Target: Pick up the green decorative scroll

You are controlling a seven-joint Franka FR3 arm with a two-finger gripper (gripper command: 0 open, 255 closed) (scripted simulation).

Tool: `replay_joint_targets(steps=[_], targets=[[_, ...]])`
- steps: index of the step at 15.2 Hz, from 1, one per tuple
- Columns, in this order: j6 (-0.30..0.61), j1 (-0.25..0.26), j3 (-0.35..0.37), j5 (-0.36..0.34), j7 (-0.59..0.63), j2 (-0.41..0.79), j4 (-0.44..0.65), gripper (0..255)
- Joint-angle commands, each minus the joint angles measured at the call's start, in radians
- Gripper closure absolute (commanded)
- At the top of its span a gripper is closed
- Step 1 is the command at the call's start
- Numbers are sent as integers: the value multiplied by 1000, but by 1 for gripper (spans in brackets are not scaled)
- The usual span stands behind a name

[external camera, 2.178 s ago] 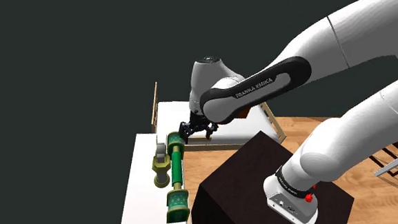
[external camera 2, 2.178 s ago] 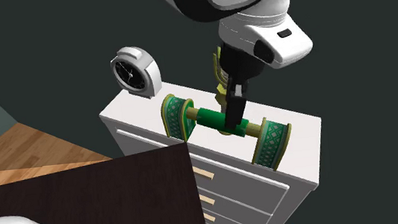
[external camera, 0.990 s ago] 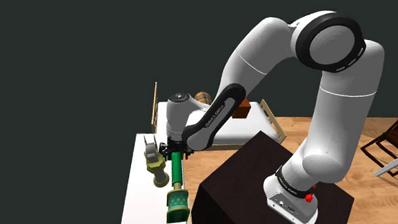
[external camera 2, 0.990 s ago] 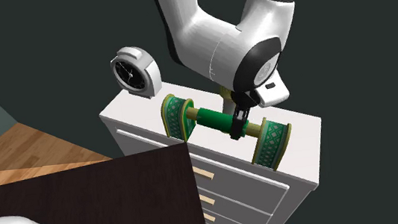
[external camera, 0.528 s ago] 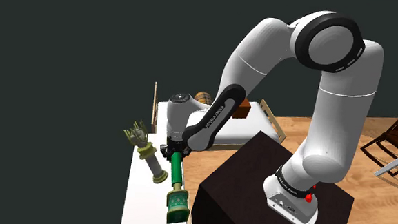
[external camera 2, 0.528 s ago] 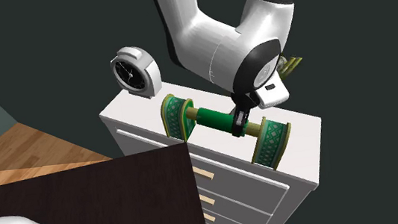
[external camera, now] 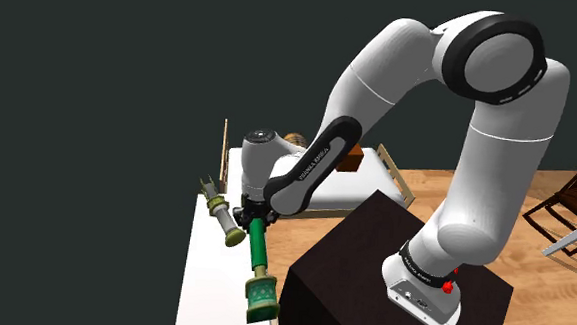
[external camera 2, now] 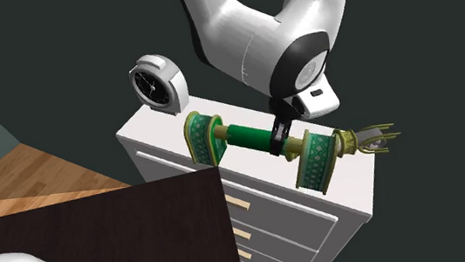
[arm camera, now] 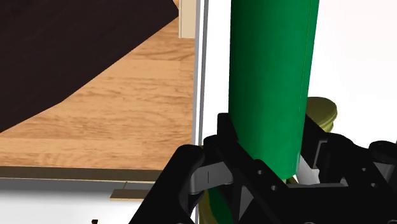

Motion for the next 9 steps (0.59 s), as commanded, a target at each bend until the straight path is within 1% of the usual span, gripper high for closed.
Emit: replay_joint_targets(steps=[1, 9], targets=[[-25, -13, 17, 23, -15, -30, -2, 255], [-127, -47, 66, 116, -75, -146, -5, 255]])
